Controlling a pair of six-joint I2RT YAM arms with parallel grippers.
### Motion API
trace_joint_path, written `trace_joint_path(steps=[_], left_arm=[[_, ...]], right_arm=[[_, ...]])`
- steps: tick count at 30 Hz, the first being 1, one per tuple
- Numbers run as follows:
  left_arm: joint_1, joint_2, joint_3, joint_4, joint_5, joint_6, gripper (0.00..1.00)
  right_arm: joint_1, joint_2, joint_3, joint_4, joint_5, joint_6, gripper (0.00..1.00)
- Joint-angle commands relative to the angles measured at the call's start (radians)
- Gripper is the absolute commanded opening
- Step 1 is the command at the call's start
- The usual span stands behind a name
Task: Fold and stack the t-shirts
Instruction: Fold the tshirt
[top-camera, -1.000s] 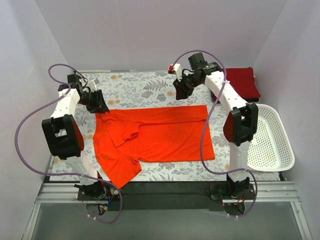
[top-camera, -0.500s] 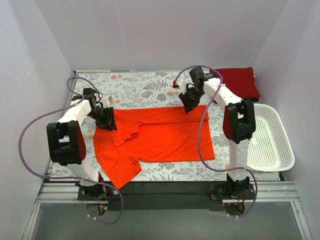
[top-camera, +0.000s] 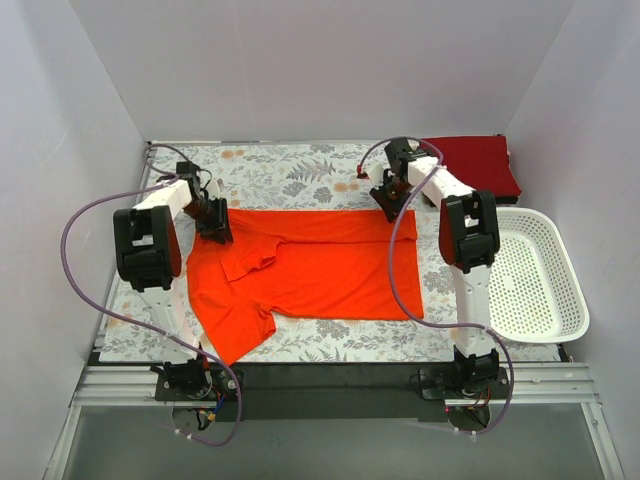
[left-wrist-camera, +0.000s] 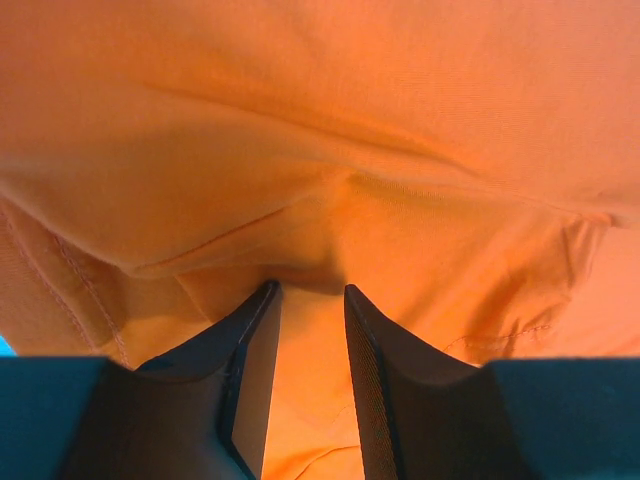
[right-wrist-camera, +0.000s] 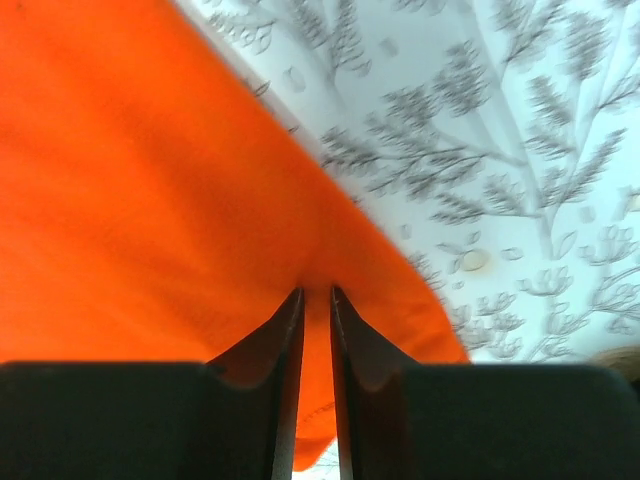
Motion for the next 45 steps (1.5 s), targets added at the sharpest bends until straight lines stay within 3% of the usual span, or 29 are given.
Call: trace_joint_path(steps=[1,6,10,15,19,22,24,25,31,35,45], left_arm=[[-0.001,0.093,0.090,0.078,-0.070,-0.008,0.31],[-0.001,0.222,0.265,0.049,-0.033,-0.014,0.33],[0.002,0.245,0.441,-0.023,0.045,0.018,0.37],[0.004,0.137,0.489,-0.155,0.243,0.133,0.53],[0.008,-0.023,0.390,-0.265,0.304,0.280,0.66],[0.031,-0.130,0.282,-0.333,0.317,0.421,0.67],[0.045,-0.190,0.215,-0.363,0.340,0.528,0.67],[0.050,-0.203,0.195,-0.391,0.332,0.556,0.66],[0.051,-0.232,0.058,-0.446,0.311,0.734,0.55],[0.051,-0.252,0.024,-0.405,0.300,0.743,0.54],[0.051,-0.276,-0.031,-0.348,0.268,0.751,0.53]], right_arm=[[-0.023,0.091,0.083,0.044,0.068,-0.019,0.22],[-0.049,0.184,0.241,0.096,0.093,-0.039,0.24],[-0.052,0.178,0.319,0.100,0.056,-0.059,0.34],[-0.044,-0.044,0.160,0.096,-0.034,-0.088,0.51],[-0.034,-0.254,-0.021,0.058,-0.112,-0.132,0.78],[-0.009,-0.372,-0.133,-0.036,-0.163,-0.154,0.80],[0.005,-0.438,-0.200,-0.096,-0.182,-0.161,0.77],[0.026,-0.458,-0.281,-0.105,-0.177,-0.163,0.68],[0.123,-0.583,-0.533,-0.098,-0.128,-0.190,0.45],[0.135,-0.613,-0.692,-0.027,-0.071,-0.193,0.43],[0.146,-0.638,-0.806,0.056,-0.021,-0.217,0.42]])
